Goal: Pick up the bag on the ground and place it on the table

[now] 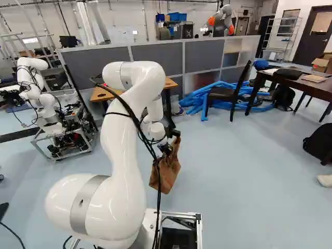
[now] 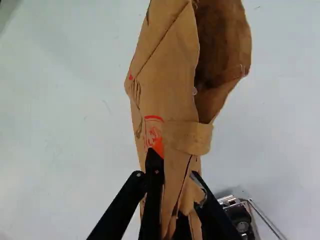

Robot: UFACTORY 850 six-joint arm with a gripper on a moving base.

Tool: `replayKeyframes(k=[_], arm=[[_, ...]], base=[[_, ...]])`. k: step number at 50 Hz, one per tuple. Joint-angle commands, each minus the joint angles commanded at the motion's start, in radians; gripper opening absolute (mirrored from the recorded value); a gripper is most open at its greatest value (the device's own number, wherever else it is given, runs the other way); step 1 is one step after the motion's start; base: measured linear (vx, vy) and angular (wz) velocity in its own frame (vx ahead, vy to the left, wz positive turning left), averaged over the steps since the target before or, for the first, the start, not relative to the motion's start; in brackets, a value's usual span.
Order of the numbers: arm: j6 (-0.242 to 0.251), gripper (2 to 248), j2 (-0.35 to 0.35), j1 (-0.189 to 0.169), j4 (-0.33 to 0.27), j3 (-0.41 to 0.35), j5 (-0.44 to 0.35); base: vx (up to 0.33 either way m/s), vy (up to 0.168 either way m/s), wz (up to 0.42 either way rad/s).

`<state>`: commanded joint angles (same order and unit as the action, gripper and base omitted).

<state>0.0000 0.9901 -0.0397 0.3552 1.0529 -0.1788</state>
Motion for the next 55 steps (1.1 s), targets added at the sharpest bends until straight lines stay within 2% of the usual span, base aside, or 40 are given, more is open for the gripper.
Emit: replayKeyframes(k=[55], arm=[[0.000, 21, -0.156, 0.004, 0.000, -0.019, 0.149]], base=[[0.000, 0.000, 0.000]])
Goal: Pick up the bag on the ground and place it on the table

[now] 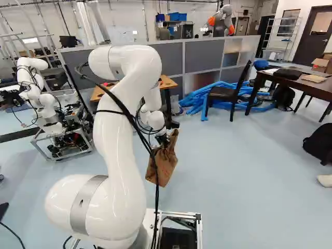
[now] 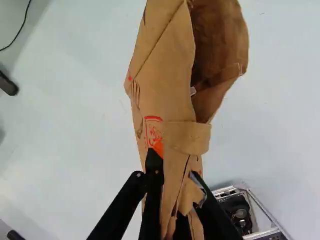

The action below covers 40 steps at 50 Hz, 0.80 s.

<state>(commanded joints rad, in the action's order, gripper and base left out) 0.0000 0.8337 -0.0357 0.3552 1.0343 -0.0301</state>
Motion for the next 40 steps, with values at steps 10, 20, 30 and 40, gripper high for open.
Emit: replayKeyframes(k=[10, 20, 30, 40], arm=[[0.000, 21, -0.024, 0.001, 0.000, 0.004, 0.025], [0.000, 21, -0.048, 0.002, 0.000, 0.009, 0.050], [0.000, 21, -0.070, 0.002, 0.000, 0.016, 0.076], [0.000, 21, -0.092, 0.003, 0.000, 0.023, 0.101]], base=[[0.000, 0.000, 0.000], [0.000, 0.000, 0.000], [0.000, 0.000, 0.000], [0.000, 0.000, 0.000]])
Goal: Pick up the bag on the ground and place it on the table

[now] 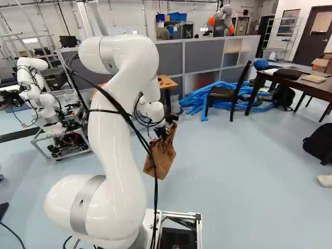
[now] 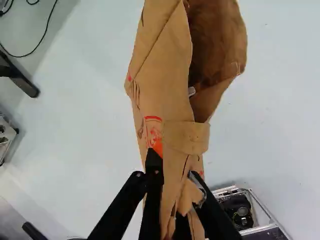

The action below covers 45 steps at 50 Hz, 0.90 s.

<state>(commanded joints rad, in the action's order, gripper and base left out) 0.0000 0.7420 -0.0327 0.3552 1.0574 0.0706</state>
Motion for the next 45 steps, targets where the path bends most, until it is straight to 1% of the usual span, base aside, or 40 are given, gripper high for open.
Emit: replayKeyframes(k=[45], arm=[[0.000, 21, -0.085, 0.003, 0.000, 0.046, 0.113]], base=[[0.000, 0.000, 0.000]])
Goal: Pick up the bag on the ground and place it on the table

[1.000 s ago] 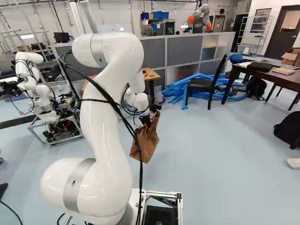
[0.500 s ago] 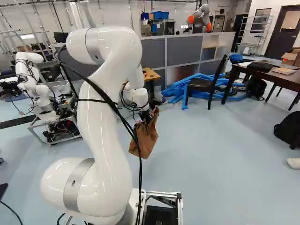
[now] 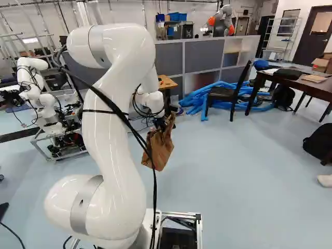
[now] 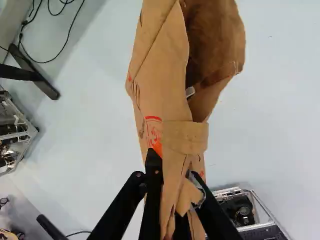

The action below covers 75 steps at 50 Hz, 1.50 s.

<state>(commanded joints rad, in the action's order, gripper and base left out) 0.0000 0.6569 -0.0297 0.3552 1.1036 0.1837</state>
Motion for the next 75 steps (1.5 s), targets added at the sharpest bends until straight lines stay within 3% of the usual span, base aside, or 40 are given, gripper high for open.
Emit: replayKeyframes(k=[32, 75], arm=[[0.000, 21, -0.062, 0.002, 0.000, 0.024, 0.077], [0.000, 21, -0.157, 0.003, 0.000, 0.034, 0.090]], base=[[0.000, 0.000, 0.000], [0.000, 0.000, 0.000]])
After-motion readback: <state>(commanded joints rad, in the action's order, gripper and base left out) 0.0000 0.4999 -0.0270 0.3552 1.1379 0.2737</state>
